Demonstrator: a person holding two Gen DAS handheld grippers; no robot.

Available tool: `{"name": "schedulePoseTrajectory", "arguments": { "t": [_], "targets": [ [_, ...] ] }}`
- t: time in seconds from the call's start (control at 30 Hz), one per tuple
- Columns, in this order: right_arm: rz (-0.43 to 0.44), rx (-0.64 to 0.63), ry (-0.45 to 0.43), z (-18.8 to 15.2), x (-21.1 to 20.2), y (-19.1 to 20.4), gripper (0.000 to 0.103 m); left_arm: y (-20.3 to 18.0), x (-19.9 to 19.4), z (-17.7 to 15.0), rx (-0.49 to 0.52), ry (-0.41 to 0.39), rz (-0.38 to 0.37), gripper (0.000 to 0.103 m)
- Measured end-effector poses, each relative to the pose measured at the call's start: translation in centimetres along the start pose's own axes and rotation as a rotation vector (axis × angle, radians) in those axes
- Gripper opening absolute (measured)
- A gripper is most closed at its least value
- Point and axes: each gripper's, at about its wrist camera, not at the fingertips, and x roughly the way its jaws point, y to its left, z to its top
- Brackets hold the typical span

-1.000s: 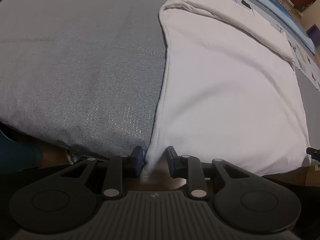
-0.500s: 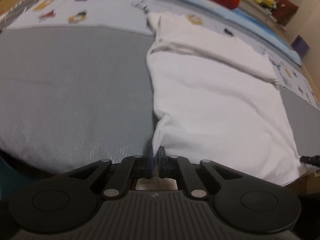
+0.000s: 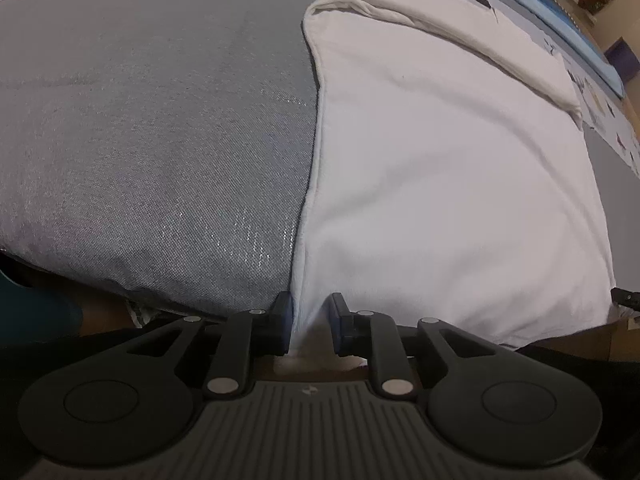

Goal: Fold small clothes

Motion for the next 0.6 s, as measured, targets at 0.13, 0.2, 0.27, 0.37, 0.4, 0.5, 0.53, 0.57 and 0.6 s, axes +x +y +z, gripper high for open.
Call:
{"name": "schedulePoseTrajectory", "arguments": {
  "t": [0.13, 0.2, 0.27, 0.37, 0.4, 0.5, 0.53, 0.57, 0.6],
  "targets": [
    [-0.003, -0.027, -0.001, -0.1, 0.0, 0.3, 0.007, 0.1, 0.0, -0.3, 0.016, 0.000, 0.010, 0.019],
    [0.001, -0.041, -0.004, -0.1, 0.0, 0.5, 0.006, -0.3, -0.1, -0.4, 0.039, -0.005, 0.021, 0.005],
    [0.025, -0.033, -0.011, -0.1, -0.3, 0.4, 0.002, -1.0, -0.3, -0.3, 0.061, -0.032, 0.033, 0.004],
    [0.096, 0.010, -0.078, 0.2, -2.1, 0.1, 0.001, -1.6, -2.3, 0.0, 0.091, -0.093, 0.028, 0.004],
    [0.125, 0.022, -0.111, 0.4, -3.2, -0.1, 0.001, -1.8, -3.4, 0.2, 0.103, -0.118, 0.014, 0.003],
    [0.229, 0.051, -0.212, 1.0, -6.9, -0.5, 0.000, -2.5, -6.7, 0.6, 0.132, -0.185, -0.034, 0.003],
    [0.259, 0.062, -0.245, 1.2, -8.1, -0.6, 0.000, -2.8, -7.7, 0.6, 0.141, -0.202, -0.052, 0.003],
    [0.288, 0.074, -0.277, 1.3, -9.5, -1.0, 0.000, -2.9, -8.9, 0.7, 0.154, -0.220, -0.069, 0.003],
    [0.311, 0.081, -0.297, 1.5, -10.5, -1.2, 0.000, -2.8, -10.1, 0.7, 0.164, -0.237, -0.080, 0.003]
  ]
}}
